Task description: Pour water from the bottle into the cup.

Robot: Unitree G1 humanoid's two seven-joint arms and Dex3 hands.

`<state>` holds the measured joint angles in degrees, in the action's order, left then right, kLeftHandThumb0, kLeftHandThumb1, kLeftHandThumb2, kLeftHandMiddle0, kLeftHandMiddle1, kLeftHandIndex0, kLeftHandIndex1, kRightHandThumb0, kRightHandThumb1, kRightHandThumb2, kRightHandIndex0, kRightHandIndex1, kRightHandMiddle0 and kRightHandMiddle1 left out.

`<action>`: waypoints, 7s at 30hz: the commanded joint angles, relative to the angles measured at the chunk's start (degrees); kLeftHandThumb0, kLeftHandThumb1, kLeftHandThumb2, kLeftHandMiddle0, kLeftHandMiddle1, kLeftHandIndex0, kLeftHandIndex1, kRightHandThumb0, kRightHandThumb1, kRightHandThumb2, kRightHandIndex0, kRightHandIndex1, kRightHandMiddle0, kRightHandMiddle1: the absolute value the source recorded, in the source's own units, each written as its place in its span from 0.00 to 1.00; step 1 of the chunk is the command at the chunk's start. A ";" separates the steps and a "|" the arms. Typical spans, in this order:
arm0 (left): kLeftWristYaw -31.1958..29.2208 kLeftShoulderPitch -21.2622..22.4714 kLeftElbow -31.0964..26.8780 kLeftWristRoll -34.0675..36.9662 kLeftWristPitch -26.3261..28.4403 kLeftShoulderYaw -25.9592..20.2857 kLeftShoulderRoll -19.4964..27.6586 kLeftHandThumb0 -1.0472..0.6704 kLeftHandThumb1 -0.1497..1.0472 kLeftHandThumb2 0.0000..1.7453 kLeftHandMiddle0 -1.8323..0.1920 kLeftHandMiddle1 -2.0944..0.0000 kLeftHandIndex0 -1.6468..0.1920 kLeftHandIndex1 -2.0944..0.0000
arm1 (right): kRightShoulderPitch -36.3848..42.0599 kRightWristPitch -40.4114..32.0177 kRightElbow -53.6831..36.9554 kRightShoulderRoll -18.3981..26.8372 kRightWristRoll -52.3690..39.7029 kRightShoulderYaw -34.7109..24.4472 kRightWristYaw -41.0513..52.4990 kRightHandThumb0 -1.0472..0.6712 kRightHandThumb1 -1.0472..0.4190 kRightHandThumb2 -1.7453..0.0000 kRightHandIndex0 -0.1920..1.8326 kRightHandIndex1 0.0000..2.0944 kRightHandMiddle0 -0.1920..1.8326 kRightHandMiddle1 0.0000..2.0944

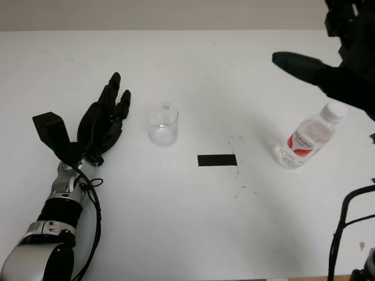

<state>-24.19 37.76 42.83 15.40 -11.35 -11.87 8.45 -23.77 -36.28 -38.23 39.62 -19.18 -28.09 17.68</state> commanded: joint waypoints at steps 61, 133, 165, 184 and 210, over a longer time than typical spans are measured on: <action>-1.30 -0.23 -3.04 0.57 3.10 -1.19 3.46 0.11 1.00 0.41 1.00 1.00 1.00 1.00 | 27.49 33.16 18.49 -24.71 9.11 6.13 -9.22 0.03 0.03 0.96 0.00 0.00 0.00 0.00; -0.11 -1.48 -5.09 0.55 3.72 -0.90 3.13 0.12 1.00 0.42 1.00 1.00 1.00 1.00 | 12.27 31.51 38.70 -22.17 21.36 14.96 -16.06 0.37 0.00 0.81 0.78 1.00 0.64 1.00; 0.99 -2.59 -5.36 -0.01 3.14 -0.67 2.02 0.12 1.00 0.44 1.00 1.00 1.00 1.00 | -22.08 39.40 66.44 -16.37 38.58 30.25 -18.36 0.38 0.00 0.81 0.70 1.00 0.57 1.00; 0.86 -2.43 -4.66 0.05 2.52 -0.61 1.54 0.12 1.00 0.44 1.00 1.00 1.00 1.00 | -30.05 52.25 76.20 -12.83 49.90 39.91 -21.22 0.40 0.00 0.82 0.77 1.00 0.61 1.00; 0.70 -2.38 -4.08 0.59 2.40 -0.64 1.09 0.12 1.00 0.43 1.00 1.00 1.00 1.00 | -34.62 61.11 75.85 -2.77 71.96 50.95 -30.85 0.35 0.00 0.84 0.76 1.00 0.53 1.00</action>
<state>-23.54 35.96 38.25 15.83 -9.25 -12.58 9.99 -56.41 24.41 39.39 35.58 52.19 22.55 -12.07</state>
